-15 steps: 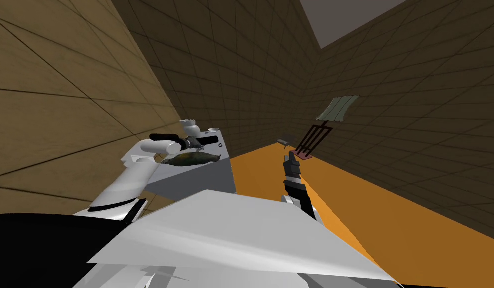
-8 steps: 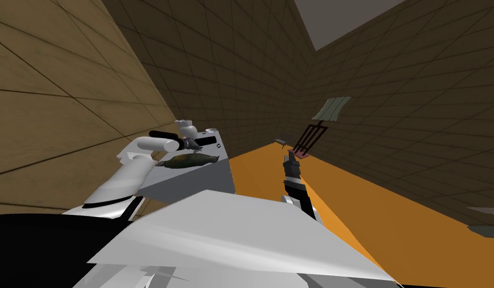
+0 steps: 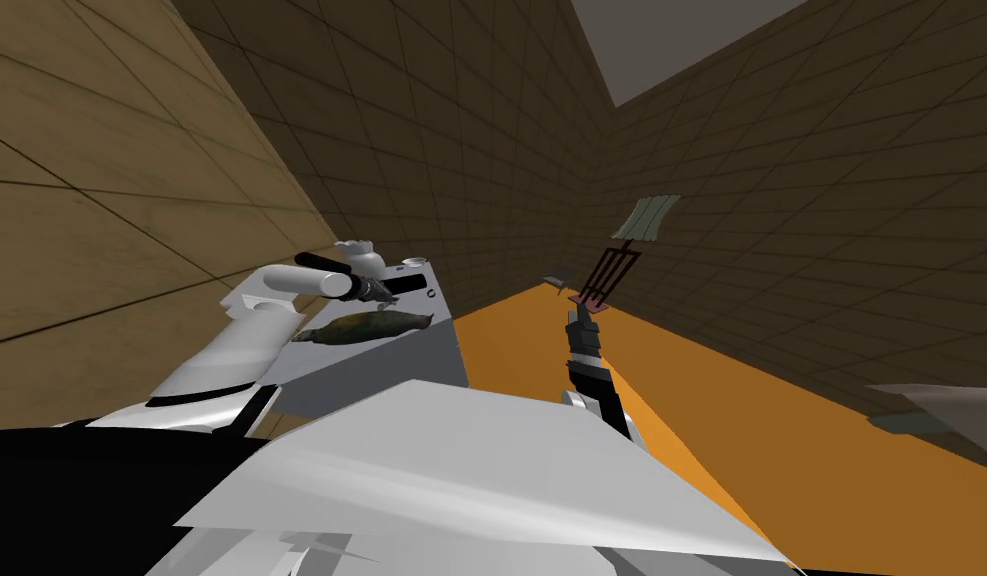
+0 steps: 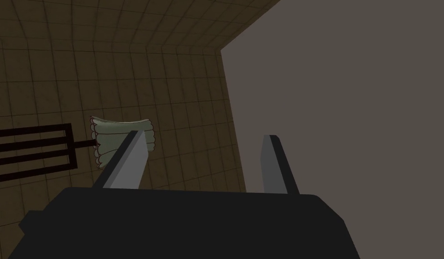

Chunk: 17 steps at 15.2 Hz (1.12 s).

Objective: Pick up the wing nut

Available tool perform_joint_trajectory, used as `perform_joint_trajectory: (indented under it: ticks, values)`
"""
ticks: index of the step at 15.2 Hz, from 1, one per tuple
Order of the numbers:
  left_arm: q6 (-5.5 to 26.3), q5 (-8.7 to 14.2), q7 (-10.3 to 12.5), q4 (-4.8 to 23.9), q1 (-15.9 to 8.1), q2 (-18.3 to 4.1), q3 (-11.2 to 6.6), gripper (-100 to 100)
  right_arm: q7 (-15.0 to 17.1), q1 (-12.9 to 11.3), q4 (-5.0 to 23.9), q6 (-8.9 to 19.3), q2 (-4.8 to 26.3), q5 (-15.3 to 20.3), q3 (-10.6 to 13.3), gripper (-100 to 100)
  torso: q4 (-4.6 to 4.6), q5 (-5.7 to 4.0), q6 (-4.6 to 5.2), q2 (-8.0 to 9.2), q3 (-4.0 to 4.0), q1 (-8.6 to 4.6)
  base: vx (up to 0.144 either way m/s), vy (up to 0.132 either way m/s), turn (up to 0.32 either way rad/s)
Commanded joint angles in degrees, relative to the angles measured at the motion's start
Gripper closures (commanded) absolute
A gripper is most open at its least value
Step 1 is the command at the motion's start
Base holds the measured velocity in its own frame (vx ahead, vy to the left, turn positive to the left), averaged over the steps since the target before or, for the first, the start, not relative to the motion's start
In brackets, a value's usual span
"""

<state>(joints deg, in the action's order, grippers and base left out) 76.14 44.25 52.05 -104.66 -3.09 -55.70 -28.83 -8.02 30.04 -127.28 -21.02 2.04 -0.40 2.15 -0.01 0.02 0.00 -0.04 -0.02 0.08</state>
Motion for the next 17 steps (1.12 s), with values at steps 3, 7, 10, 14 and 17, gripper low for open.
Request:
perform_joint_trajectory:
  ticks: [3, 7, 10, 14, 17]
  values:
    - [5.1, 0.9, 1.5, 1.5, -0.6, -1.7, 0.03, -100, 0.0, 0.0, 0.0, 0.0, 0.0, 0.0, 0.0, 0, 0.0, 0.0, 0.0, 0.01, 0.01, 0.0, 0.006, 0.012, -0.064]
    - [8.7, 1.5, 2.5, 2.5, -1.0, -2.8, 0.06, -100, 0.0, 0.0, 0.0, 0.0, 0.0, 0.0, 0.0, 0, 0.0, 0.0, 0.0, 0.01, 0.0, -0.01, 0.002, 0.01, -0.059]
    - [12.7, 2.6, 4.1, 4.3, -1.6, -4.7, 0.22, -100, 0.0, 0.0, 0.0, 0.0, 0.0, 0.0, 0.0, 0, 0.01, 0.0, -0.01, 0.06, 0.04, -0.01, -0.01, 0.012, -0.065]
    - [15.7, 3.0, 4.7, 5.1, -1.8, -5.4, 0.35, -100, 0.0, 0.0, 0.0, 0.0, 0.0, 0.0, 0.0, 0, 0.02, 0.0, -0.02, 0.08, 0.05, -0.01, -0.009, 0.011, -0.04]
    - [18.7, 3.7, 5.6, 6.3, -1.8, -6.3, 0.7, -100, 0.0, 0.0, 0.0, 0.0, 0.0, 0.0, 0.0, 0, 0.02, 0.0, -0.02, 0.08, 0.05, -0.01, -0.009, 0.011, -0.056]
